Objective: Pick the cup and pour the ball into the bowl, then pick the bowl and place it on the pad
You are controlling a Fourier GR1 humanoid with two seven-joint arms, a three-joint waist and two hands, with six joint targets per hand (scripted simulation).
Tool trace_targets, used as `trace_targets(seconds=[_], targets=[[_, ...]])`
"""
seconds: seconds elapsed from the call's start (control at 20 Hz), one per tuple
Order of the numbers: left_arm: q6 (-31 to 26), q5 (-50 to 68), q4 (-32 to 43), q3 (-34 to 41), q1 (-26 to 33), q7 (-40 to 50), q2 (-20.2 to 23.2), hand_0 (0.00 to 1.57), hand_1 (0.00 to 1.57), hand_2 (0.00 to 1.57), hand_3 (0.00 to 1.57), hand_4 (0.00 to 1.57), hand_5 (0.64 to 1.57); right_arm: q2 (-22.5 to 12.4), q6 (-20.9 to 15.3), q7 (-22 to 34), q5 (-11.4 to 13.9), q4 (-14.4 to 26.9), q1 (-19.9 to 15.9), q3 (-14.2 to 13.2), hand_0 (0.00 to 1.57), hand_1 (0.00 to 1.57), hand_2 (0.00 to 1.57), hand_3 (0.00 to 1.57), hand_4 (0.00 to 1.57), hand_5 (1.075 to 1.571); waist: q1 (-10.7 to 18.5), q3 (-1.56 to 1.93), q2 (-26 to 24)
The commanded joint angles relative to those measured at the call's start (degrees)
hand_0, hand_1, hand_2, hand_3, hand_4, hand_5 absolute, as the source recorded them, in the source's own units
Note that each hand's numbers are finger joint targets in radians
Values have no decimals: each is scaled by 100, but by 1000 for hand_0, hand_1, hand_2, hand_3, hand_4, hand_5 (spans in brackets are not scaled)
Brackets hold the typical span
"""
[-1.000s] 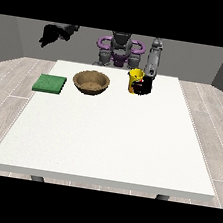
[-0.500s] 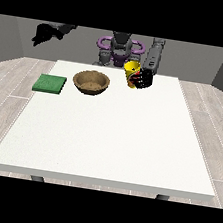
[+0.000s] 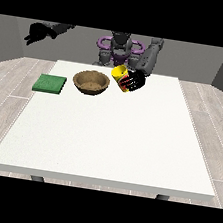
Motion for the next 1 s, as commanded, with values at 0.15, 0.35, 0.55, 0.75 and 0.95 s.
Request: trace_targets(seconds=[0.15,0.35,0.55,0.75,0.95], targets=[[1306,-1598,677,-980,-460,1194,-38,1484,1484,1571,1571,1519,1255,-53,28,193,49,288,-322,90,0,0,365,664,541,1568,-150,7,-142],[1704,-2457,1163,-1504,-745,2157,-188,1511,1511,1571,1571,1503,1302,44,35,6,93,520,-234,105,0,0,372,671,538,1566,-146,10,-427],[1724,-3393,1664,-2107,-1254,3056,-161,1565,1565,1571,1571,1497,1364,-13,86,-18,248,825,-228,196,0,0,348,658,551,1566,-52,17,-663],[1706,-4297,2156,-2694,-1762,3910,-217,1571,1571,1571,1571,1115,1521,316,-323,-76,433,926,-323,318,0,0,384,647,566,1567,-15,14,-707],[1594,-4963,2391,-3276,-1588,4778,-676,1557,1557,1571,1571,1167,1497,305,-44,-63,408,981,-355,441,0,0,325,624,570,1566,-279,5,-752]])
